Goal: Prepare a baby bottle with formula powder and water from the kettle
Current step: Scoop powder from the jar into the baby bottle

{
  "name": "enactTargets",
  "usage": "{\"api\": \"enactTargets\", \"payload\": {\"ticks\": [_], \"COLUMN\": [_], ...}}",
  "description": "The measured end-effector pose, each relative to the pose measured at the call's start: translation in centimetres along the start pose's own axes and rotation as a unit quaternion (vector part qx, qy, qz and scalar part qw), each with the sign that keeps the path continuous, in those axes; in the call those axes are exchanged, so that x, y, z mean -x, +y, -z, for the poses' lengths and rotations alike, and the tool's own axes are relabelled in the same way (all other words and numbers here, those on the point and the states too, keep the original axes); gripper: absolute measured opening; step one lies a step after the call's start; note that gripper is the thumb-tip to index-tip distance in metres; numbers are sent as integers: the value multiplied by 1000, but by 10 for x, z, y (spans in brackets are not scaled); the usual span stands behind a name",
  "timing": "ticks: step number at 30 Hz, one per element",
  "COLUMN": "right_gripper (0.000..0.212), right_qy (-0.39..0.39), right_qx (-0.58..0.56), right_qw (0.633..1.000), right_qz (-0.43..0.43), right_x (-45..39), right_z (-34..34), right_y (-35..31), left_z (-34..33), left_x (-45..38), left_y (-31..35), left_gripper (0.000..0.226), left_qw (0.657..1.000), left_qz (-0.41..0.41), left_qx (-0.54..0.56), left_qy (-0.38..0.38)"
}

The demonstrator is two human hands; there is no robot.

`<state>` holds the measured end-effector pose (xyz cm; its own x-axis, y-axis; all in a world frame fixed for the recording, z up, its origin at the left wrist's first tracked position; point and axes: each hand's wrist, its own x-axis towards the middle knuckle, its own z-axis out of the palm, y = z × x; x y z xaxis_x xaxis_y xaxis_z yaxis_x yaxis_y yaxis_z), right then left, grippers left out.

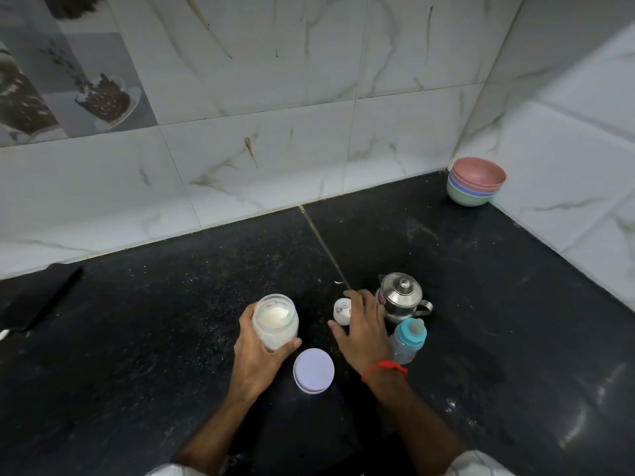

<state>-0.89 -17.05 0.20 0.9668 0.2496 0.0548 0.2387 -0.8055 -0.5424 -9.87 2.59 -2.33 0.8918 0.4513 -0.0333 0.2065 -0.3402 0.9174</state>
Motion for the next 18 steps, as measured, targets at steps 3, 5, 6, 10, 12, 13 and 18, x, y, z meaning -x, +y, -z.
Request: {"api": "enactTargets", "payload": {"ticks": [3, 5, 6, 10, 12, 13, 18], "right_gripper": [76, 67, 62, 57, 56, 55, 61], "right_qy": [-63, -62, -57, -37, -22, -11, 21], "right_qx": [42, 61, 63, 18, -14, -30, -118], "right_qw": [996, 996, 996, 999, 1000, 999, 992], "right_qz": [-37, -26, -20, -15, -13, -10, 25], "right_x": [-17, -21, -23, -20, -16, -13, 4], "right_z": [-4, -8, -9, -9, -5, -1, 22], "right_y": [4, 8, 10, 13, 9, 6, -26], "left_z": [-3, -5, -5, -5, -5, -4, -10], "left_x": [-7, -11, -12, -10, -5, -1, 19], "left_y": [4, 4, 3, -5, -5, -2, 18], "left_gripper": [102, 101, 102, 130, 140, 139, 95], "left_qw": [1000, 1000, 1000, 999, 997, 996, 978], "left_qz": [0, 1, 0, 14, 4, -21, -143], "left_qx": [0, -5, -7, -42, -73, -85, -119], "left_qy": [-2, -6, -10, -25, 4, 27, 98]}}
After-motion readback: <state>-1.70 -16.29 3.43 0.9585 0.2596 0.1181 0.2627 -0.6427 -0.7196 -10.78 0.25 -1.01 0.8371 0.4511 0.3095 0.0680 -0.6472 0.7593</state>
